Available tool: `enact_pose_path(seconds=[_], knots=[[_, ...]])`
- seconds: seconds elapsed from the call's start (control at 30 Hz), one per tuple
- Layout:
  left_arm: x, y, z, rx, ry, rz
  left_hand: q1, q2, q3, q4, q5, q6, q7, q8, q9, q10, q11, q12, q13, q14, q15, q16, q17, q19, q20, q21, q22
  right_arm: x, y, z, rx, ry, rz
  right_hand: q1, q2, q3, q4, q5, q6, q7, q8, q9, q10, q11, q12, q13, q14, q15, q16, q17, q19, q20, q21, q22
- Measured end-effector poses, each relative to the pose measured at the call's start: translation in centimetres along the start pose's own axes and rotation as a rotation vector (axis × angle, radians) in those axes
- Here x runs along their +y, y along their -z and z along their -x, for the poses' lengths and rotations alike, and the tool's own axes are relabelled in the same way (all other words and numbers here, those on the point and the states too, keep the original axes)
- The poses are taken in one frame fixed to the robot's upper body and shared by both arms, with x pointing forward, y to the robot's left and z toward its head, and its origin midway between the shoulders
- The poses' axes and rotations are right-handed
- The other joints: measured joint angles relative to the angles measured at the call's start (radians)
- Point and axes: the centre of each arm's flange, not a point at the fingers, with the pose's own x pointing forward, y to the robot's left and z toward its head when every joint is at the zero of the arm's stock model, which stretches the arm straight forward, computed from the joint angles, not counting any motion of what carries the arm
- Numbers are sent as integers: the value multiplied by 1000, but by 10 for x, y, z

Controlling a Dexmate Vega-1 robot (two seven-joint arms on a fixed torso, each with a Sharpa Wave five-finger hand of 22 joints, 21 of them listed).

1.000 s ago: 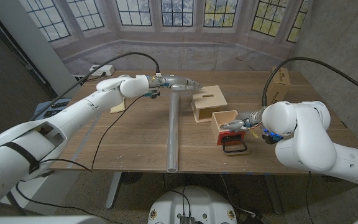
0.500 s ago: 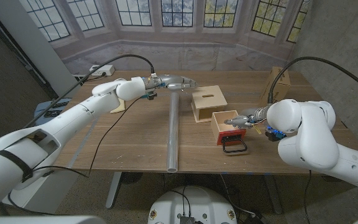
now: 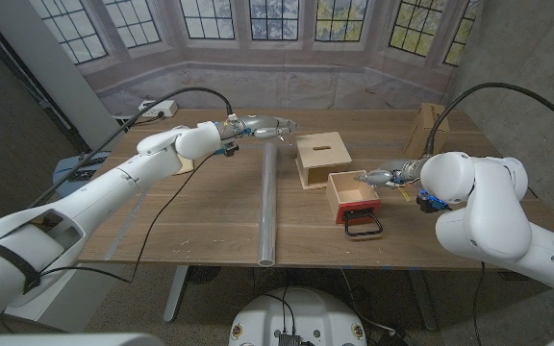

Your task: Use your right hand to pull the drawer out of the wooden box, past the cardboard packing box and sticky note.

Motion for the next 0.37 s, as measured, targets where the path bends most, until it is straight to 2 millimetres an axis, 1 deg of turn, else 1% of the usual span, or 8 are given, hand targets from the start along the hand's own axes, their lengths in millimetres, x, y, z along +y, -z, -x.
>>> enact_pose_path(seconds=[0.07, 0.37], knots=[[0, 1, 1, 11, -5, 5, 4, -4, 0, 0, 0, -3, 3, 0, 0, -9, 2, 0, 0, 0, 0, 0, 0, 1, 1, 0, 0, -1, 2, -1, 2, 9, -6, 0, 0, 4, -4, 0, 0, 0, 0, 0, 0, 0, 0, 0, 0, 0, 0, 0, 0, 0, 0, 0], [-1, 0, 3, 43, -23, 20, 4, -4, 0, 0, 0, -3, 3, 0, 0, -11, 0, 0, 0, 0, 0, 0, 0, 1, 1, 0, 3, -7, 6, -6, 1, 43, -30, -5, -5, 4, -4, 0, 0, 0, 0, 1, 0, 0, 0, 0, 0, 0, 0, 0, 0, 0, 0, 0]])
